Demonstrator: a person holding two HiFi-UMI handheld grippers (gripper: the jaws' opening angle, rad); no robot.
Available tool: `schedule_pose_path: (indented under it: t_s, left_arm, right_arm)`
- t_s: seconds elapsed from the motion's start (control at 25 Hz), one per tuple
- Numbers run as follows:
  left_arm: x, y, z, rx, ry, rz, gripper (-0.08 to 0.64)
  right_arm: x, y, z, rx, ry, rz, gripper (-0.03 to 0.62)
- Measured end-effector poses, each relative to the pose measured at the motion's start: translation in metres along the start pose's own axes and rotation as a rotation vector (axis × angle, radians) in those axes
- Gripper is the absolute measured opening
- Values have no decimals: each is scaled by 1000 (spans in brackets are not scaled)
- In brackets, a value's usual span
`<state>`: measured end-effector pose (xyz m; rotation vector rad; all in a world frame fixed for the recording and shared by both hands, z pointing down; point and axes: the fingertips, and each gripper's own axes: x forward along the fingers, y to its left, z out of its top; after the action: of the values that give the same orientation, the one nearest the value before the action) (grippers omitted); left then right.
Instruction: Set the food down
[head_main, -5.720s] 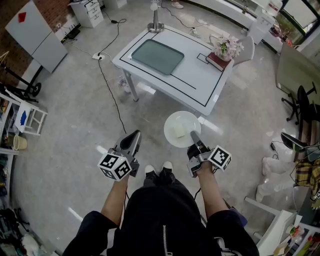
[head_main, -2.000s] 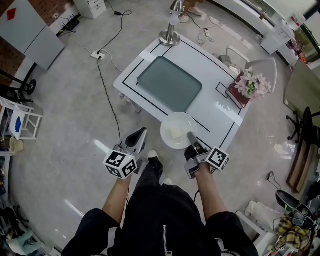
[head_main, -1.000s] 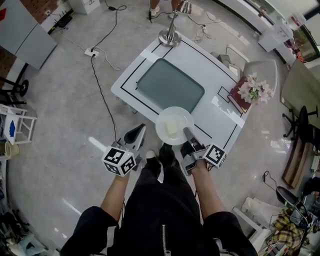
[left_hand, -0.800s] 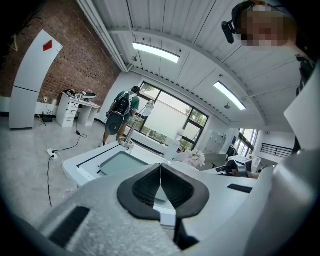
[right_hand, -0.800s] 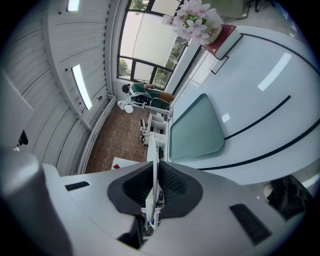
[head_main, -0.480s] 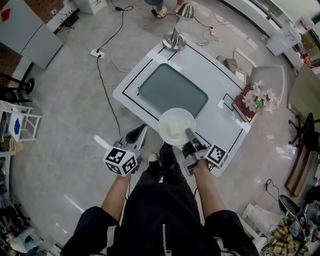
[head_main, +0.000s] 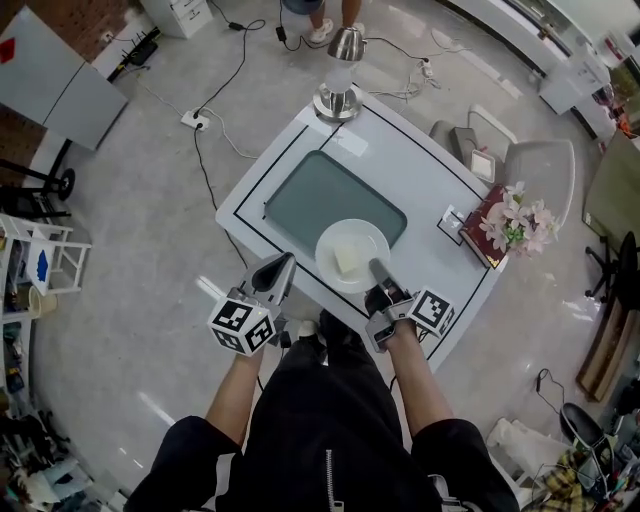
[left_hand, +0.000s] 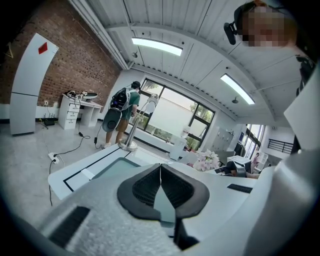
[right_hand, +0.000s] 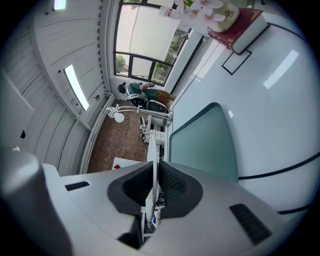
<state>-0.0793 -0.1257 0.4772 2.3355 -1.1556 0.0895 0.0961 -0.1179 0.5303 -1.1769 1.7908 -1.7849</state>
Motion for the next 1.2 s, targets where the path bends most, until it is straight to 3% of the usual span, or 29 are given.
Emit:
schedule_pose_path:
  t_s: [0.16,0.44,0.72,1.2]
  left_arm:
    - [20,0,7,5,7,19,8]
    - [45,3,11,3,29,25,8]
    - [73,11,6,9,67,-18,8]
    - [77,22,0,15,81,-38,8]
  right_arm:
    - [6,-11,17,5,22,-37,26]
    - [25,-21,36,34,38,-15,26]
    - [37,-43,49,32,28,-67,26]
    - [50,-73,54,30,23,-133,26]
